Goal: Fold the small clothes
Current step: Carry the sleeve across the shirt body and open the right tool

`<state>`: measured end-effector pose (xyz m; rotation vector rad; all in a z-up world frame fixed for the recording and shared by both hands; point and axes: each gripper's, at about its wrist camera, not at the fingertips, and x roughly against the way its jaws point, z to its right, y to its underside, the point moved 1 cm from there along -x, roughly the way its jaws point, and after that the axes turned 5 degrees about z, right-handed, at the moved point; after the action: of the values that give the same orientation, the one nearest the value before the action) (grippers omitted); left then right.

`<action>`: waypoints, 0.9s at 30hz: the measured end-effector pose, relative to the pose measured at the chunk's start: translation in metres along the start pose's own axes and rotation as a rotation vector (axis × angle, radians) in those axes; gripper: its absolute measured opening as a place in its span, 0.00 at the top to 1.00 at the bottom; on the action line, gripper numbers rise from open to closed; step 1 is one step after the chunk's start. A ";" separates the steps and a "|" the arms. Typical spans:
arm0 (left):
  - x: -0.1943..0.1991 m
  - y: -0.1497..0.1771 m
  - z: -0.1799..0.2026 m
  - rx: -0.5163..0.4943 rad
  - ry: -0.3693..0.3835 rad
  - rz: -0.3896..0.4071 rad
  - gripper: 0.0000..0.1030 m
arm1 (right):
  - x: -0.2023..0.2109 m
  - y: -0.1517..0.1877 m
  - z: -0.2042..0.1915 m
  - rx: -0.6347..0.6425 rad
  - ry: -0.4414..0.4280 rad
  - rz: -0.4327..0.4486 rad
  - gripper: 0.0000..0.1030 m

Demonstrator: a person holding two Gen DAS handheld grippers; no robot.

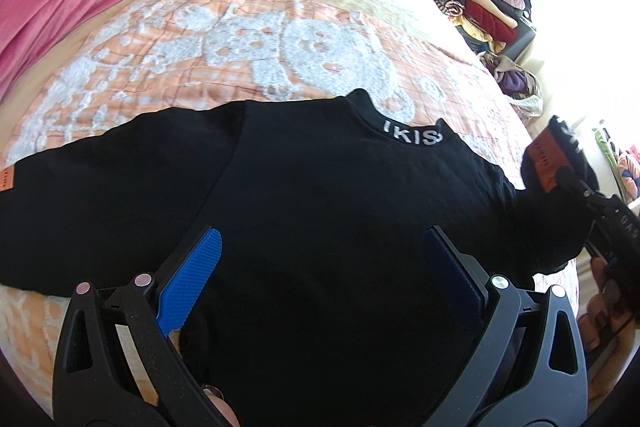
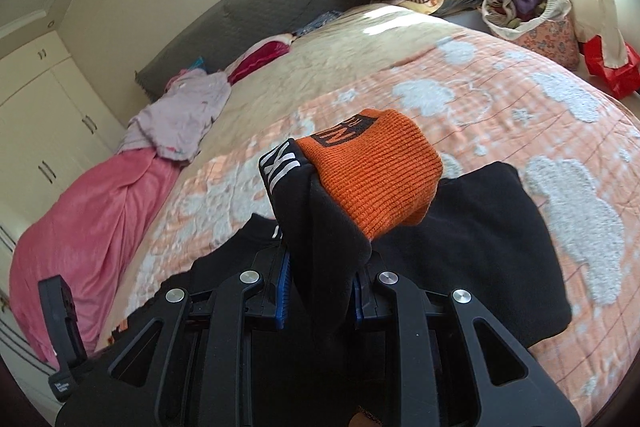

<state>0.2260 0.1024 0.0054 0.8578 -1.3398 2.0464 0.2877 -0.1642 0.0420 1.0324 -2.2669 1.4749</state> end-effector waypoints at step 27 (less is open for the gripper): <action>-0.021 0.025 -0.015 0.176 0.238 -0.113 0.29 | 0.006 0.034 -0.003 0.032 -0.026 -0.065 0.41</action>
<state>0.2184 0.1051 -0.0290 0.7183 -0.9746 2.1232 0.2602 -0.1560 0.0229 1.1302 -2.2118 1.4840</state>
